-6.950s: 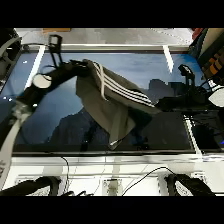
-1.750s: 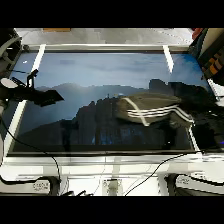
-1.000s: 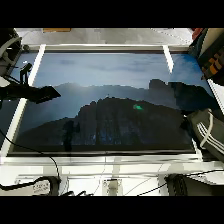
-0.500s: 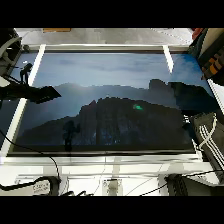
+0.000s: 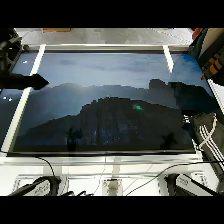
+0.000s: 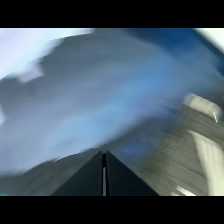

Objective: Fold the clothes and pants, and hang the long-sleeved shirts on hangers.

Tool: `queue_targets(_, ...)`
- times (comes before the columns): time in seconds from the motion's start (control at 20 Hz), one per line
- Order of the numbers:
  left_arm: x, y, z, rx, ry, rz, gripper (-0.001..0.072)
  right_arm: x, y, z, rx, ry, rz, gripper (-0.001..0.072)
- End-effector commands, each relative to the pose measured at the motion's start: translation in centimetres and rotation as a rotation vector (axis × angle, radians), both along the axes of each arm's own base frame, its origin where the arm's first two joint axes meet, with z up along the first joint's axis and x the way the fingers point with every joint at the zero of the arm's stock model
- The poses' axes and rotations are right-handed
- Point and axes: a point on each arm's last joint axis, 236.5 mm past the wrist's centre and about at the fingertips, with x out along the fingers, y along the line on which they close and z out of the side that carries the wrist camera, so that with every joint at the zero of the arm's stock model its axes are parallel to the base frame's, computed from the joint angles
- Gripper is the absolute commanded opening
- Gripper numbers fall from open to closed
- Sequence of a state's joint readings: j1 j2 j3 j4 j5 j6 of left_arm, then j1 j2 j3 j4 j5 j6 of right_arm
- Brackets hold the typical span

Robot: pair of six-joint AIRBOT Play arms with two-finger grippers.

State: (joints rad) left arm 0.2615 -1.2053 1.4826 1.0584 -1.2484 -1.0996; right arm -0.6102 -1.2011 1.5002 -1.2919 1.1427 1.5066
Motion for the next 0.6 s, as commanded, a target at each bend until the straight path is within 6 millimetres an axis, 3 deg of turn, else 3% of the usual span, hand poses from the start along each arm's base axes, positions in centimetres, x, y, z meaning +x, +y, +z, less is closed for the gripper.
queue_targets(0.0,-1.9,3.8,5.0,0.235,-0.137,0.075,0.0680,5.2,15.3,2.5,-0.206,-0.038,0.521,0.0010)
queue_targets(0.05,-2.5,4.3,5.7,0.264,-0.152,0.086,0.0680,5.1,18.1,2.1,-0.258,-0.014,0.613,0.0010)
queue_targets(0.15,-3.2,4.4,6.7,0.285,-0.175,0.095,0.0680,4.5,20.4,1.0,-0.369,0.059,0.725,0.0010)
queue_targets(0.4,-3.3,3.9,7.1,0.265,-0.187,0.088,0.0680,1.9,18.6,-1.1,-0.361,0.213,0.716,0.0011)
queue_targets(0.55,-3.3,3.9,7.1,0.266,-0.187,0.088,0.0681,1.7,19.2,-1.2,-0.336,0.213,0.730,0.0010)
